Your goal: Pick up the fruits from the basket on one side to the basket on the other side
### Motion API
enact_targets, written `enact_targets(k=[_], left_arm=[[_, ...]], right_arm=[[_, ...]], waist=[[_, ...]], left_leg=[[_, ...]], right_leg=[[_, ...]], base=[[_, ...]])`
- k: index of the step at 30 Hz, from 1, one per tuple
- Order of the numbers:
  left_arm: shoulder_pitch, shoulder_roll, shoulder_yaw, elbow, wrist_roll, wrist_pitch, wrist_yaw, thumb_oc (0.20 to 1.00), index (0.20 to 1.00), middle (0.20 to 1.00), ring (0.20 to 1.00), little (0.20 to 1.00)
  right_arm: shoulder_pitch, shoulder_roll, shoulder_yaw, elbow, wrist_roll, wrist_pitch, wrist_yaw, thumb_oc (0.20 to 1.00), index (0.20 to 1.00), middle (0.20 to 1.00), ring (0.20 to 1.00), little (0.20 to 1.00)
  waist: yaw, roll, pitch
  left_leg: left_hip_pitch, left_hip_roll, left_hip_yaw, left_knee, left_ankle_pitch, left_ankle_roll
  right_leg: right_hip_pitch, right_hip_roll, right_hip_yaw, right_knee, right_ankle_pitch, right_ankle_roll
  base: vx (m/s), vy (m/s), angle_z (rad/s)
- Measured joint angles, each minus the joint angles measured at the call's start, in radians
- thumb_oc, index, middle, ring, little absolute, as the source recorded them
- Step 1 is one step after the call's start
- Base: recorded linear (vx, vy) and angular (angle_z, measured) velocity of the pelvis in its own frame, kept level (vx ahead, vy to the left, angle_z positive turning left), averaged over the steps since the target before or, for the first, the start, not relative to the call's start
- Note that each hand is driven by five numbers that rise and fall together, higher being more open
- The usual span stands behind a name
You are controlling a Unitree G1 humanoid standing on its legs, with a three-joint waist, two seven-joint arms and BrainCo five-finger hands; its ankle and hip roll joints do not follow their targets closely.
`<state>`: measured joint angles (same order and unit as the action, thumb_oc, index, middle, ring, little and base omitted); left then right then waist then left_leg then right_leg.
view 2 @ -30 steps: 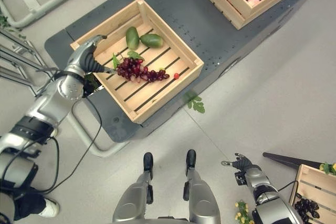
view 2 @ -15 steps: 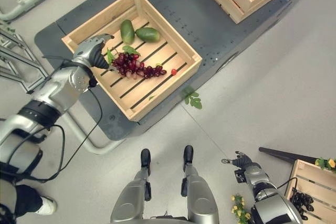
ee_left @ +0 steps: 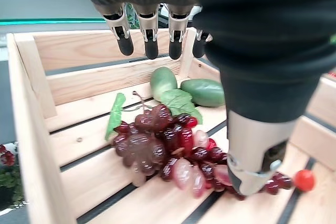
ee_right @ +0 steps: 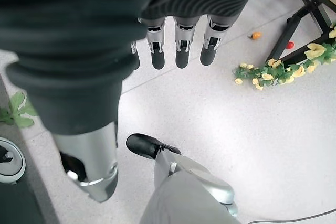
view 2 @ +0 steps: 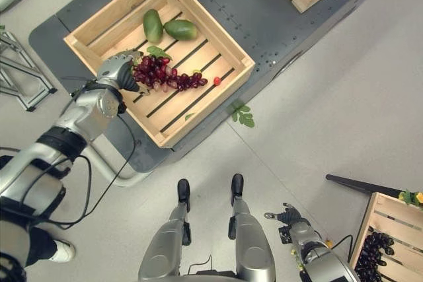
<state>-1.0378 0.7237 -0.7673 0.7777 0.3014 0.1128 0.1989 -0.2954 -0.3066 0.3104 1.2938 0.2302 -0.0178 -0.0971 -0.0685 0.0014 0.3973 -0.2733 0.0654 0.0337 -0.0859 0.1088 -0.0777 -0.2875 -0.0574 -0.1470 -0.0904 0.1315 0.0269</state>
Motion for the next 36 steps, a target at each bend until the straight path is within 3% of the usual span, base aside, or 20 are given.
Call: enact_targets(k=[19, 33, 36], left_arm=[[-0.111, -0.077, -0.041, 0.066, 0.000, 0.008, 0.039, 1.000, 1.000, 1.000, 1.000, 1.000], [-0.148, -0.120, -0.038, 0.165, 0.000, 0.030, 0.128, 1.000, 1.000, 1.000, 1.000, 1.000], [-0.170, -0.123, -0.076, 0.228, 0.003, 0.034, 0.127, 1.000, 1.000, 1.000, 1.000, 1.000]], right_arm=[[0.007, -0.002, 0.018, -0.061, 0.037, -0.022, -0.024, 1.000, 1.000, 1.000, 1.000, 1.000], [0.008, -0.001, 0.061, -0.101, 0.058, -0.058, -0.056, 1.000, 1.000, 1.000, 1.000, 1.000], [0.010, -0.001, 0.062, -0.102, 0.072, -0.065, -0.065, 1.000, 1.000, 1.000, 1.000, 1.000]], waist=[[-0.033, -0.003, 0.055], [-0.058, -0.008, 0.058], [-0.064, -0.010, 0.060]], left_leg=[[-0.053, 0.000, 0.029, 0.000, 0.004, 0.005], [-0.116, -0.002, 0.048, 0.000, 0.012, 0.010], [-0.133, -0.004, 0.050, 0.000, 0.014, 0.012]], right_leg=[[-0.069, -0.004, 0.026, 0.000, 0.017, 0.001], [-0.142, -0.004, 0.043, 0.000, 0.037, 0.000], [-0.161, -0.005, 0.048, 0.000, 0.041, 0.000]], base=[[0.00, 0.006, -0.04], [0.00, 0.001, -0.03], [0.00, 0.004, -0.03]])
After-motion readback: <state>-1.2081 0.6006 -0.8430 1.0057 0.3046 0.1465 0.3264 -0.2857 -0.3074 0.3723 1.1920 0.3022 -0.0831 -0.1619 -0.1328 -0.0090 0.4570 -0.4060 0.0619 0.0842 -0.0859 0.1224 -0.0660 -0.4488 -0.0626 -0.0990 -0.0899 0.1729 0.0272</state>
